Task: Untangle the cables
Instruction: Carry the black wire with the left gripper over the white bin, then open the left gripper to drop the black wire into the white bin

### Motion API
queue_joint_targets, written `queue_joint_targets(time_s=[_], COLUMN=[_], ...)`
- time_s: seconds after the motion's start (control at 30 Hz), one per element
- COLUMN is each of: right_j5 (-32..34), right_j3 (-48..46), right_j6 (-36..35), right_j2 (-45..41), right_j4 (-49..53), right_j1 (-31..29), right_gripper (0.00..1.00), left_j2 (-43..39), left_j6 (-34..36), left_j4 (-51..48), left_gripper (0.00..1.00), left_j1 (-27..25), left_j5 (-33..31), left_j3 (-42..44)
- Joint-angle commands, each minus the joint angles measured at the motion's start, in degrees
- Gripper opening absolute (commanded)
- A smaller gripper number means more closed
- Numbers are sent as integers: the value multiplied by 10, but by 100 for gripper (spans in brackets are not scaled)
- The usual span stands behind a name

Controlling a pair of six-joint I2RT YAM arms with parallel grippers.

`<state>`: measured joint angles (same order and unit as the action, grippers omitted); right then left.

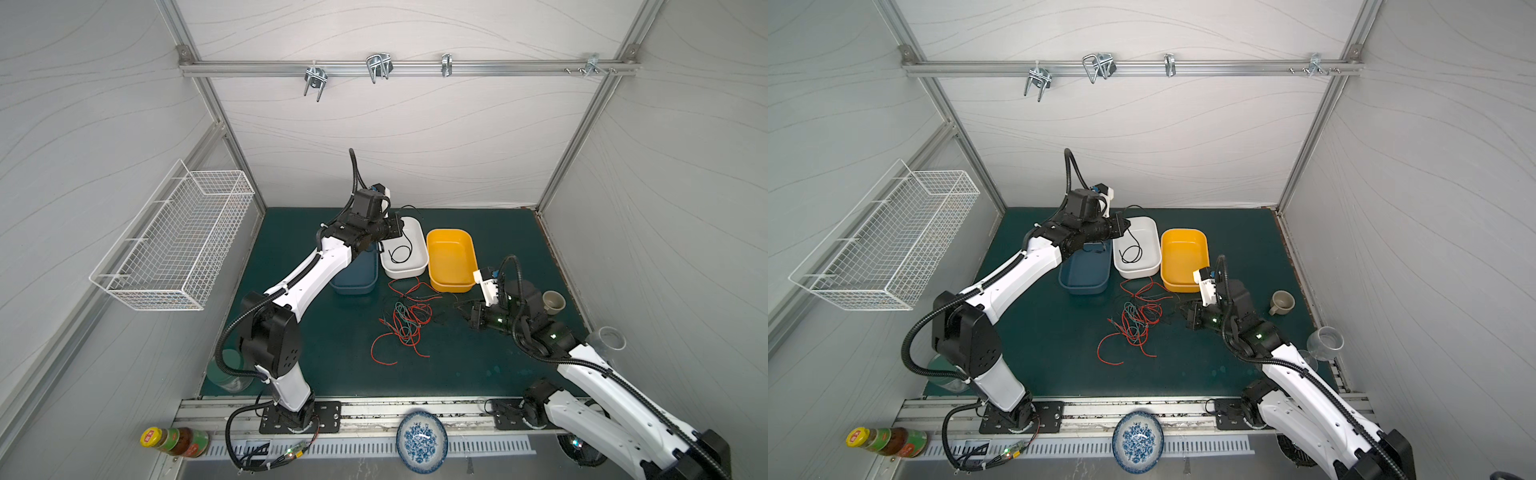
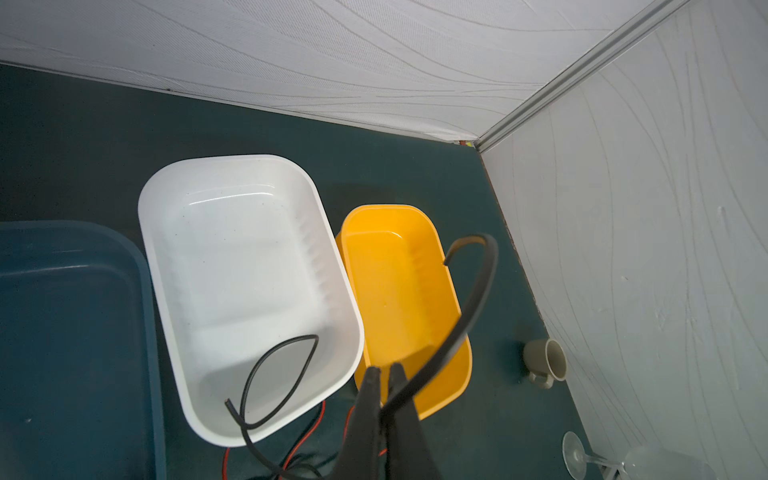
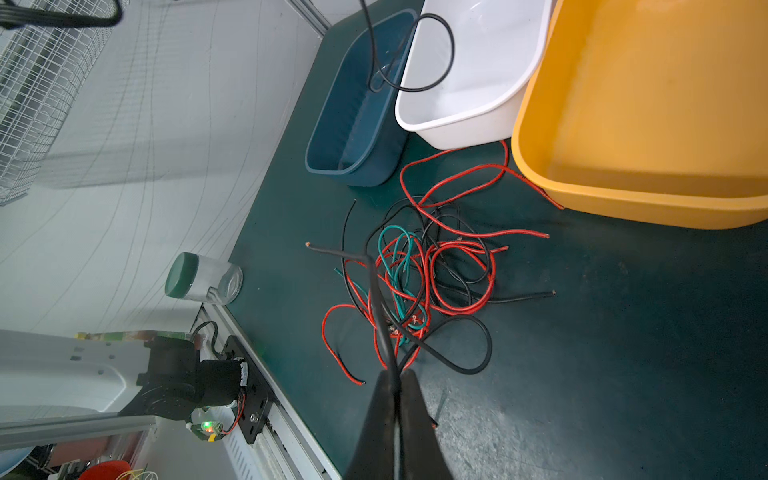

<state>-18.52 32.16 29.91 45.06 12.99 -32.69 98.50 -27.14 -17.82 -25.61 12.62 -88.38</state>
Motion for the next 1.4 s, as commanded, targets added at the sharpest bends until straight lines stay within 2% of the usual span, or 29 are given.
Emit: queue_joint_targets(time_s=[0.0,0.43,0.97,1.1,1.2,1.3,1.37], right_j5=[-12,-14,-11,-11,-10,-11,-9], right_j3=[-3,-8,-10,-10,-10,-9,-9], right_j6=[-9,-12,-10,-9,-10,-9,-10], right_j2=[-14,-30,-31,-32,-32,-30,-30], right_j4=[-24,-31,-40,-40,-40,-40,-39], right_j1=[-7,-18,-23,-23,-23,-23,-22], right_gripper=[0,0,0,0,0,0,0], left_j2=[30,131,203,219,230,232,228], left_j6=[8,11,8,10,11,15,18], left_j4=[53,48,2,-16,-37,-49,-53], left_gripper=[0,0,0,8,19,25,32], left_j1=[3,3,3,3,4,5,6], left_j5=[-9,-43,-72,-84,-82,-81,-80], left_j3=[-40,-61,-63,-67,-81,-92,-95])
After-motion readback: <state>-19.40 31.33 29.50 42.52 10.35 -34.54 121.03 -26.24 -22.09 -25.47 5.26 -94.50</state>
